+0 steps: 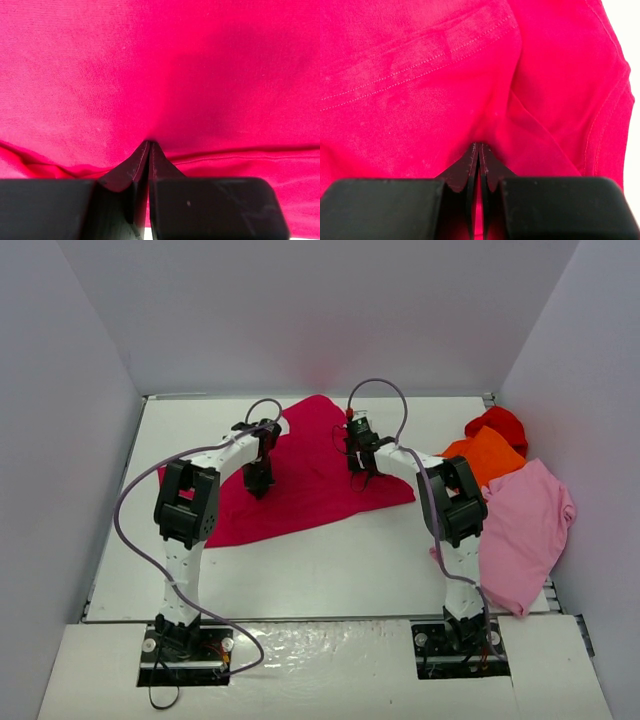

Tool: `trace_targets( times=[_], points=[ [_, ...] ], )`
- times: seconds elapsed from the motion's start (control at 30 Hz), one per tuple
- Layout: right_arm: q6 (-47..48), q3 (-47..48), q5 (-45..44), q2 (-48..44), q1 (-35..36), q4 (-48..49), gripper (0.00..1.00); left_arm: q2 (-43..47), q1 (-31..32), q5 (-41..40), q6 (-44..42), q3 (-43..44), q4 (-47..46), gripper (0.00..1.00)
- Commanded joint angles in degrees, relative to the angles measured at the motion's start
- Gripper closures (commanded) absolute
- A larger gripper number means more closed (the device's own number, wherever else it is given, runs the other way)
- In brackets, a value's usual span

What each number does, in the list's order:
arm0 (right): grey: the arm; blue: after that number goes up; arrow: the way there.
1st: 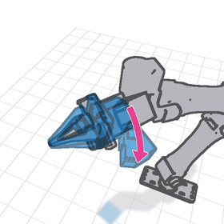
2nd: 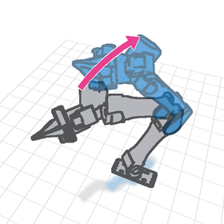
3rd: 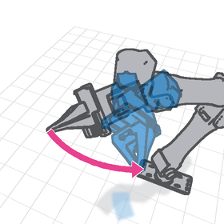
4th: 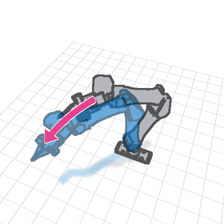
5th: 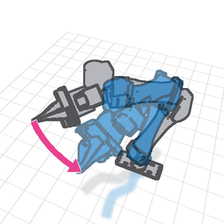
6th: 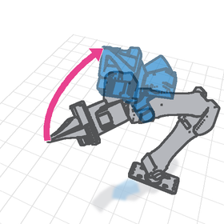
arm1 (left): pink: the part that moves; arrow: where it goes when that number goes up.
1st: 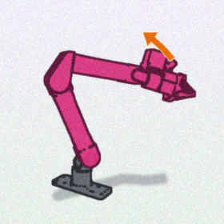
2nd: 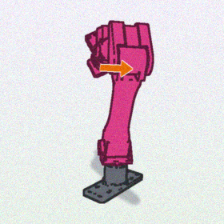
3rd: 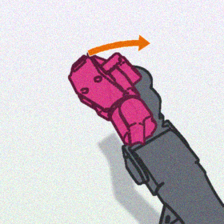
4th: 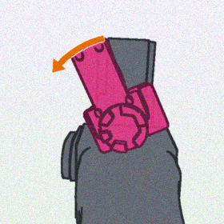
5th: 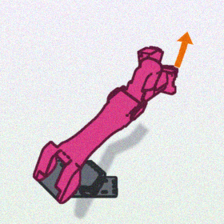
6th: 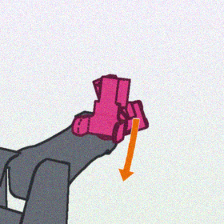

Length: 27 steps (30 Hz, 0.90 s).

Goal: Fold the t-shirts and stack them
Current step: Fold the flattened tshirt in 1/3 of the way, then grap the side of the flattened tshirt furthest away from the robot with both arms

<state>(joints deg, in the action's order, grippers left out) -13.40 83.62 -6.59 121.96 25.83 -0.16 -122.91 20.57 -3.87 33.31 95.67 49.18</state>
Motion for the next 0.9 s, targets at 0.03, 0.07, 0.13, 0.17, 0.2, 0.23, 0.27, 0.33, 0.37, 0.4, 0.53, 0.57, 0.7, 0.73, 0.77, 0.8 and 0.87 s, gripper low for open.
trace_targets(
  times=[0.03,0.07,0.13,0.17,0.2,0.23,0.27,0.33,0.37,0.4,0.53,0.57,0.7,0.73,0.77,0.8,0.87],
  points=[
    [-3.94,-10.67,-2.40,-7.22,2.44,-4.16,1.00,0.46,-0.57,0.28,0.66,-8.66,-2.04,1.00],
    [-4.94,-12.48,-3.32,-8.60,2.94,-4.46,1.00,1.18,-0.53,0.66,0.85,-10.24,-2.46,1.00],
    [-6.71,-14.78,-5.52,-10.65,3.52,-5.89,1.00,2.78,-0.44,1.72,1.14,-11.98,-3.23,1.00],
    [-7.78,-15.85,-6.68,-11.78,3.71,-6.86,1.00,3.88,-0.34,2.37,1.43,-13.73,-3.75,1.00],
    [-8.75,-16.98,-7.64,-12.91,3.94,-7.70,1.00,4.98,-0.25,2.91,1.65,-15.31,-4.17,1.00],
    [-9.35,-18.34,-7.77,-14.01,4.30,-8.00,1.00,6.08,-0.16,3.07,1.63,-16.27,-4.20,1.00],
    [-9.95,-19.71,-7.90,-15.11,4.65,-8.31,1.00,7.18,-0.07,3.22,1.60,-17.23,-4.24,1.00],
    [-11.37,-22.40,-8.13,-17.19,5.27,-9.02,1.00,9.39,0.27,3.13,1.44,-18.72,-3.51,1.00],
    [-11.88,-23.21,-8.37,-18.17,5.58,-9.40,1.00,10.64,0.37,3.01,1.40,-19.43,-3.08,1.00],
    [-12.26,-23.74,-8.67,-19.15,5.92,-9.77,1.00,11.95,0.41,2.89,1.40,-20.18,-2.74,1.00],
    [-13.61,-26.30,-9.13,-22.78,7.25,-11.22,1.00,17.58,0.61,2.32,1.49,-23.41,-1.84,1.00],
    [-14.16,-26.70,-9.20,-23.90,7.55,-11.33,1.00,18.40,0.62,2.10,1.55,-24.44,-1.37,1.00],
    [-15.89,-29.00,-9.30,-26.70,9.62,-12.07,1.00,23.43,0.63,2.03,2.10,-28.81,-0.40,1.00],
    [-16.18,-29.46,-9.23,-27.43,10.00,-12.16,1.00,24.40,0.73,2.13,2.69,-29.83,-0.44,1.00],
    [-16.55,-30.01,-9.23,-27.74,10.49,-12.28,1.00,25.95,0.91,2.32,3.19,-31.13,-0.75,1.00],
    [-16.83,-30.46,-9.34,-28.01,10.85,-12.61,1.00,27.58,1.11,2.48,3.62,-32.22,-0.98,1.00],
    [-17.58,-31.71,-9.49,-28.66,11.65,-13.06,1.00,30.16,1.54,2.72,4.47,-33.96,-1.41,1.00]
  ],
)
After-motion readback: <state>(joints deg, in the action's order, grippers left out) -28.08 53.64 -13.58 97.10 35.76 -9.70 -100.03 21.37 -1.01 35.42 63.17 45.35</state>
